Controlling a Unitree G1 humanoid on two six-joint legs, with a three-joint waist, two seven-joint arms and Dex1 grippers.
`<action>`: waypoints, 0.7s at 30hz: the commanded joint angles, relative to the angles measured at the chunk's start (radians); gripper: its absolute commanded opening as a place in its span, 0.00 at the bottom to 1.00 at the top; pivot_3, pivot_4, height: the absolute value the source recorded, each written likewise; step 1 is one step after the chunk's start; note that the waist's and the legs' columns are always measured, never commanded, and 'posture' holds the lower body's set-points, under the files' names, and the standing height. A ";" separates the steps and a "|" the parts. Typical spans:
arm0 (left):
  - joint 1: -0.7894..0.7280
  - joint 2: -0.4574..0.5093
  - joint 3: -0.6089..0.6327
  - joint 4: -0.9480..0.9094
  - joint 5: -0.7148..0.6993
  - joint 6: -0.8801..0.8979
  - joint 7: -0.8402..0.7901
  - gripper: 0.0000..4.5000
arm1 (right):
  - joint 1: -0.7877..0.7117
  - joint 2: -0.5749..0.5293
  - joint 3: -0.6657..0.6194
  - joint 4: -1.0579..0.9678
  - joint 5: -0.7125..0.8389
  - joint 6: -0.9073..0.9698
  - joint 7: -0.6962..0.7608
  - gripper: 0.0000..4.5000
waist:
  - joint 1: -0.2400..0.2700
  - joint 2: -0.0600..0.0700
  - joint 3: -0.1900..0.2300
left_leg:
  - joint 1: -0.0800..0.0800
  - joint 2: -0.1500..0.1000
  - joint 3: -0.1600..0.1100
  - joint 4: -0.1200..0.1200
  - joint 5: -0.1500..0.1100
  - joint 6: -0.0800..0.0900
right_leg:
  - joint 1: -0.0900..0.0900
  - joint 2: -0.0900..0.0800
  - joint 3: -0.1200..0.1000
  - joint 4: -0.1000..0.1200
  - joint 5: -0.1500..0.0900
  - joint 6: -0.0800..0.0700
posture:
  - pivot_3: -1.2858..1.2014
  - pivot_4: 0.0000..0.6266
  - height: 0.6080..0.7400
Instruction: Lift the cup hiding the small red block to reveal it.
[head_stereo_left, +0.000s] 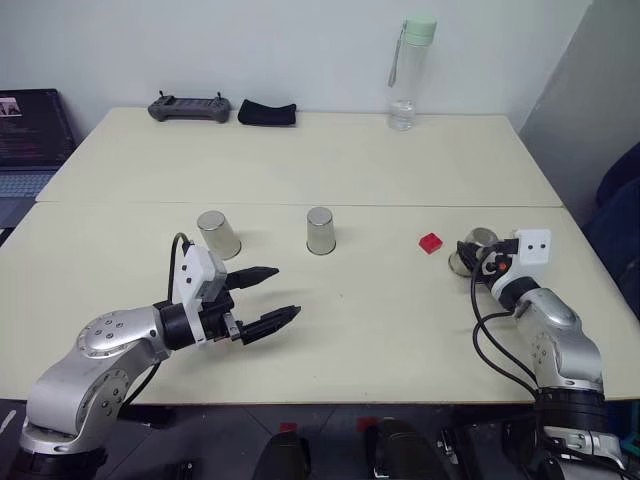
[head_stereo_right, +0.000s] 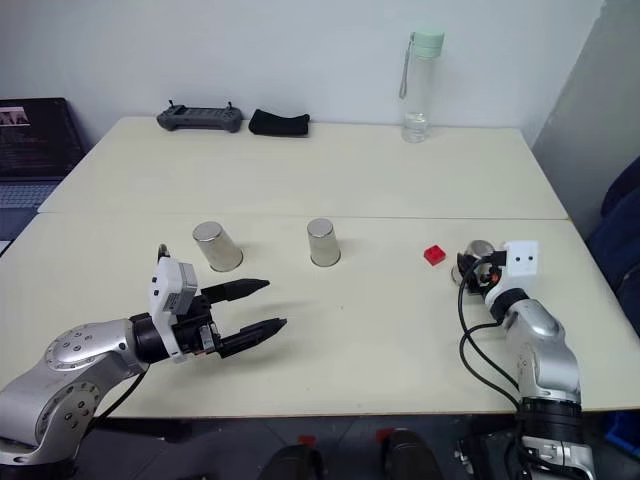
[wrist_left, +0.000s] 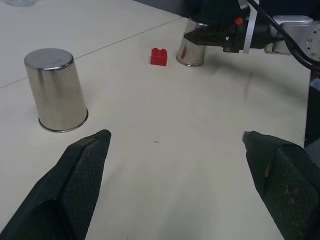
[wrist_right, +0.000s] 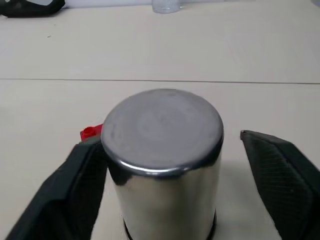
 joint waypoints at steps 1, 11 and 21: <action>0.005 0.008 0.023 -0.036 -0.008 -0.009 0.002 1.00 | 0.002 -0.012 -0.008 -0.013 -0.013 -0.036 -0.003 0.99 | 0.000 0.000 0.000 | 0.000 0.000 0.000 0.000 0.000 0.000 | 0.000 0.000 0.000 0.000 0.000 0.000 | 0.52 0.24 1.00; 0.064 -0.009 0.081 -0.067 -0.026 0.002 0.050 1.00 | 0.223 -0.059 -0.030 -0.372 0.050 0.113 0.020 0.99 | 0.003 0.000 0.000 | 0.000 0.000 0.000 0.000 0.000 0.000 | 0.000 -0.001 0.000 0.000 0.000 0.000 | 0.52 0.24 1.00; 0.227 -0.270 0.087 -0.236 0.184 -0.024 0.514 1.00 | 0.471 0.048 0.106 -0.806 0.049 0.236 -0.100 0.99 | 0.002 -0.001 -0.001 | 0.001 0.002 -0.001 0.000 0.000 0.000 | 0.001 -0.001 -0.001 0.001 -0.003 0.005 | 0.52 0.24 1.00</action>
